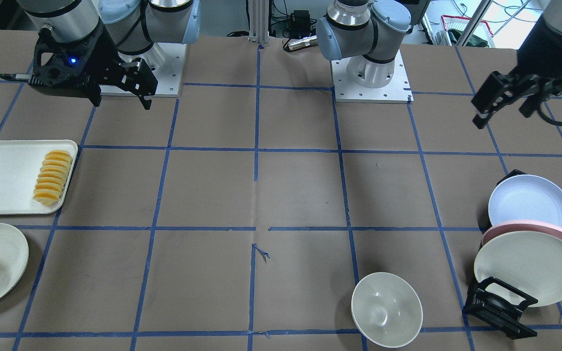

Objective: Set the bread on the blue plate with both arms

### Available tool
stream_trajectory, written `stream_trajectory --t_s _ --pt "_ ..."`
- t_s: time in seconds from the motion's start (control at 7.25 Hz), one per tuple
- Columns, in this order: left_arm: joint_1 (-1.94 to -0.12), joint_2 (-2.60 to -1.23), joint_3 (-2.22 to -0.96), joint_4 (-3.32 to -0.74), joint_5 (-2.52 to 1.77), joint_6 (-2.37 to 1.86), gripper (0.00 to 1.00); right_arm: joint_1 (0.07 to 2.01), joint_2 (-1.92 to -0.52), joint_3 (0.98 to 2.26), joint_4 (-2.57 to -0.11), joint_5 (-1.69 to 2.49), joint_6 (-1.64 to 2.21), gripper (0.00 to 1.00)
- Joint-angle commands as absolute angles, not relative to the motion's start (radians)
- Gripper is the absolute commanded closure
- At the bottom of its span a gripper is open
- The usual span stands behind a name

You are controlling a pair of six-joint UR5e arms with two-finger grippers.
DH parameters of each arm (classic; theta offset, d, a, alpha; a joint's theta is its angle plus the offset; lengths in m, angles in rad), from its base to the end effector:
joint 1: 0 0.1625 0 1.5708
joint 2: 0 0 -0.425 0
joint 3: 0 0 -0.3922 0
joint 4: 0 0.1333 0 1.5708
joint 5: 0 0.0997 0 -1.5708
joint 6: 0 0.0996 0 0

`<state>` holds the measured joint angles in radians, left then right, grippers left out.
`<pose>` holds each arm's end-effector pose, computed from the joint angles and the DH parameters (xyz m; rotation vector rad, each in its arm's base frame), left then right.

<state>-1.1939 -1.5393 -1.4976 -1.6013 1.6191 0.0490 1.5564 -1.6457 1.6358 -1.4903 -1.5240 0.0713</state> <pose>0.0585 -0.4968 0.5365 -0.5050 3.0355 -0.0959 0.1314 -0.4547 0.4839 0.1351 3.0919 0.1113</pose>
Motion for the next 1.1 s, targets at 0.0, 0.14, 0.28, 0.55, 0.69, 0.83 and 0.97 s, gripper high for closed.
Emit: stream_trajectory --t_s 0.0,0.14,0.28,0.55,0.69,0.83,0.97 --pt "-0.891 -1.586 -1.560 -1.597 1.634 0.058 0.00 1.552 -1.643 1.637 -1.494 -1.529 0.063 0.00" --pt "-0.815 -1.624 -1.578 -1.576 1.629 0.058 0.00 1.510 -1.634 1.658 -1.505 -1.531 0.057 0.00" --pt "-0.804 -1.687 -1.597 -1.443 1.644 0.073 0.00 1.427 -1.631 1.699 -1.515 -1.525 0.040 0.00" --pt "-0.796 -1.790 -1.620 -1.387 1.638 0.072 0.00 1.317 -1.602 1.761 -1.615 -1.552 -0.136 0.00" --pt "-0.760 -1.833 -1.620 -1.346 1.632 0.081 0.00 1.263 -1.595 1.799 -1.643 -1.622 -0.223 0.00" --pt "-0.753 -1.882 -1.618 -1.271 1.632 0.171 0.00 1.221 -1.594 1.840 -1.696 -1.626 -0.276 0.00" --pt "-0.753 -1.922 -1.620 -1.237 1.641 0.172 0.00 1.215 -1.583 1.882 -1.742 -1.631 -0.294 0.00"
